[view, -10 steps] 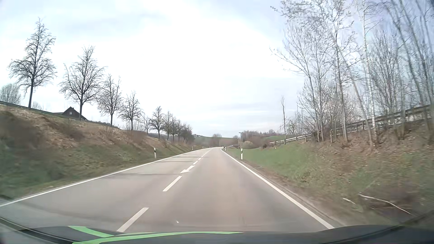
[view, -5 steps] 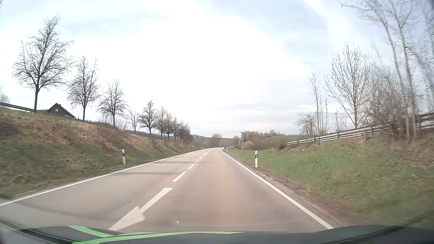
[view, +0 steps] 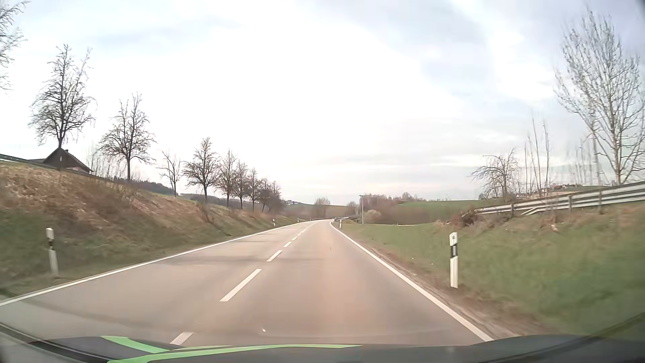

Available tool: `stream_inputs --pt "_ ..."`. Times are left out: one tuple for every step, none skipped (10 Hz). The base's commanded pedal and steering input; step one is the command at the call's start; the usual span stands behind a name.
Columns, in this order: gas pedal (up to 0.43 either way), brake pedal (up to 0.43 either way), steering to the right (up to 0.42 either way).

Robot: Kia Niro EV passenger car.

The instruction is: Follow the waypoints while adhering to traffic rules and regulations

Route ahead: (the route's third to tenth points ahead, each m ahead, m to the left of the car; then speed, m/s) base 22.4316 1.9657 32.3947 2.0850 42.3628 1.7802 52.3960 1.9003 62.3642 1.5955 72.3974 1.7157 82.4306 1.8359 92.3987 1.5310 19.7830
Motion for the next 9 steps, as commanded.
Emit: stream_inputs --pt "0.169 0.000 -0.001" --pt "0.169 0.000 -0.001" --pt "0.169 0.000 -0.001" --pt "0.169 0.000 -0.001" --pt "0.169 0.000 -0.001" --pt "0.157 0.000 -0.001" --pt "0.157 0.000 -0.001" --pt "0.150 0.000 -0.001" --pt "0.150 0.000 -0.001"
